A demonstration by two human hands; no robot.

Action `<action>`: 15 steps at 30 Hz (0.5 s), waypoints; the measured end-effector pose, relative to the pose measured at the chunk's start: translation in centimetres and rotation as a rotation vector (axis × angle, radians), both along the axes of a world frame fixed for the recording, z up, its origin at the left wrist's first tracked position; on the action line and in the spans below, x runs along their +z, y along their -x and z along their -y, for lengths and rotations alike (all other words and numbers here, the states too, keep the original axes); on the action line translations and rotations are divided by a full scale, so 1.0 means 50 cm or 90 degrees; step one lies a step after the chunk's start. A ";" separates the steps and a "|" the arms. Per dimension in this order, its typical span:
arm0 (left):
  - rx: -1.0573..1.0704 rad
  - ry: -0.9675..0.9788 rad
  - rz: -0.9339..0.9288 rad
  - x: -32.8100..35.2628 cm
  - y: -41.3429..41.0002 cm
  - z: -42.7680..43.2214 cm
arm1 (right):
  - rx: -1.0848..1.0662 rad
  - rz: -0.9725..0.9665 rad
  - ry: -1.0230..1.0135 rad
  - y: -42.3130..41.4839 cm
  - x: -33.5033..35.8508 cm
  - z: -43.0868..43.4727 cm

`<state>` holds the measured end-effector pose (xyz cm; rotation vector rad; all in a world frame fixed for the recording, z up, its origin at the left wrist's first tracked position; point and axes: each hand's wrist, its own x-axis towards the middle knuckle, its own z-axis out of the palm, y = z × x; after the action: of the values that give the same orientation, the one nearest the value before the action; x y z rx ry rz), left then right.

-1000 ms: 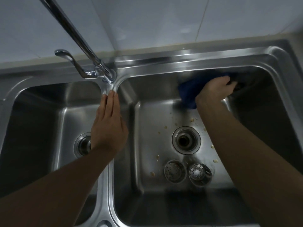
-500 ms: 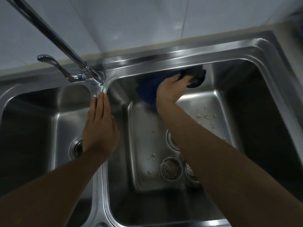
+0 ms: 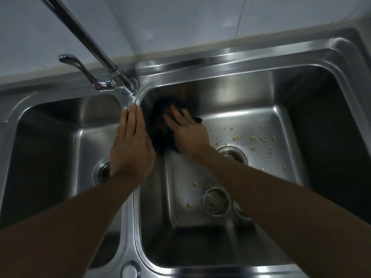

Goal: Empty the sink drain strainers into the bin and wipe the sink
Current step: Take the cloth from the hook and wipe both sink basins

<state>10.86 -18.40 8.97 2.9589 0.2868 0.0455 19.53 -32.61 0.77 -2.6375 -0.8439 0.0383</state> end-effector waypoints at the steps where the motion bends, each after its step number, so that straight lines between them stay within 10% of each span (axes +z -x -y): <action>1: 0.000 0.001 0.000 0.000 0.000 0.000 | 0.066 -0.034 0.070 -0.010 -0.012 -0.001; 11: -0.004 0.004 -0.009 0.004 0.002 0.001 | 0.136 -0.018 0.116 0.031 -0.105 0.050; 15: 0.001 0.012 -0.004 0.007 0.000 0.002 | -0.065 -0.026 0.139 -0.026 -0.099 0.133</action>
<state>10.84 -18.53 9.31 2.9402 0.2888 0.0346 20.84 -39.26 -4.17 -2.8686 -0.7275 0.1657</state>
